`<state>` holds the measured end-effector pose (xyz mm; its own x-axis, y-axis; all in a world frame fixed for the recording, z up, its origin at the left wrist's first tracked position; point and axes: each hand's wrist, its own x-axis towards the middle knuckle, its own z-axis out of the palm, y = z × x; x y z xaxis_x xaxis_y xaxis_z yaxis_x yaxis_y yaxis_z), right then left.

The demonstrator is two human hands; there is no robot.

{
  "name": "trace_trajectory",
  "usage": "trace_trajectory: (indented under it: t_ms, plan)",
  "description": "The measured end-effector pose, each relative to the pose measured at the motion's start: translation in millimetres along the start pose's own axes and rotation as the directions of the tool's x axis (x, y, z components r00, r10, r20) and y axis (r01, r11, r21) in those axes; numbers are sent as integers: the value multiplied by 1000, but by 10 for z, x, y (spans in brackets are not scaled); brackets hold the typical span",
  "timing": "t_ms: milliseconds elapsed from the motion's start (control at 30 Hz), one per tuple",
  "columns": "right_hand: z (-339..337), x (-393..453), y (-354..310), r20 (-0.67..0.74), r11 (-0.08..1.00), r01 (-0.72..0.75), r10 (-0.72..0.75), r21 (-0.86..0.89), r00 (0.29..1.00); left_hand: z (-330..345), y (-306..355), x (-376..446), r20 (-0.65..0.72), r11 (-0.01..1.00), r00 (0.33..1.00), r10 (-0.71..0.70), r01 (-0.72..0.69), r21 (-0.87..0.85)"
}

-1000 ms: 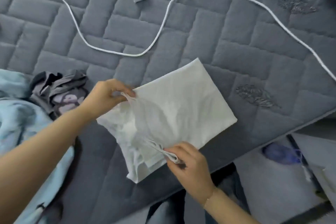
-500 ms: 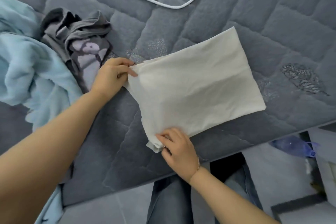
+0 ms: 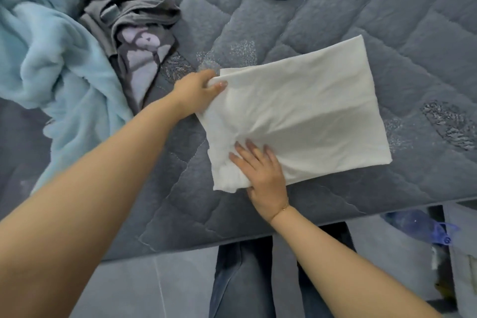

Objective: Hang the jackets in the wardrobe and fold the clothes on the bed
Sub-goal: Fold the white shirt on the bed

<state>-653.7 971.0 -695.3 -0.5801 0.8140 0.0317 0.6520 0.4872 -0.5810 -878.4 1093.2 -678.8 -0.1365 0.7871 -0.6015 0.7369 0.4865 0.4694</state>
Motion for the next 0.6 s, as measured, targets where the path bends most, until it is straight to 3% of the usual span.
trace_trajectory:
  t_ms: [67,133,200,300,467,567,600]
  plan:
    - [-195,28,27,31,955,-86,80,285,996,9,-5,-120,-11,962,998,-67,62,-266]
    - [-507,4,45,100,837,-248,229,487,968,-21,33,-331,-22,881,990,-138,113,-459]
    - [-919,-4,60,115,749,-315,308,583,945,-71,123,-612,3,791,988,-155,125,-599]
    - [-1656,92,74,120,585,-325,361,743,925,-158,360,-1146,78,568,985,-157,154,-808]
    - [-2873,398,-171,251,462,-399,349,792,903,-442,799,-2282,91,341,996,12,82,-936]
    - [-3427,564,-438,443,361,-506,248,783,862,-654,970,-3196,-23,-4,991,134,-23,-1000]
    - [-3575,611,-572,503,330,-550,223,767,835,-701,1051,-3531,-84,-65,983,162,-74,-995]
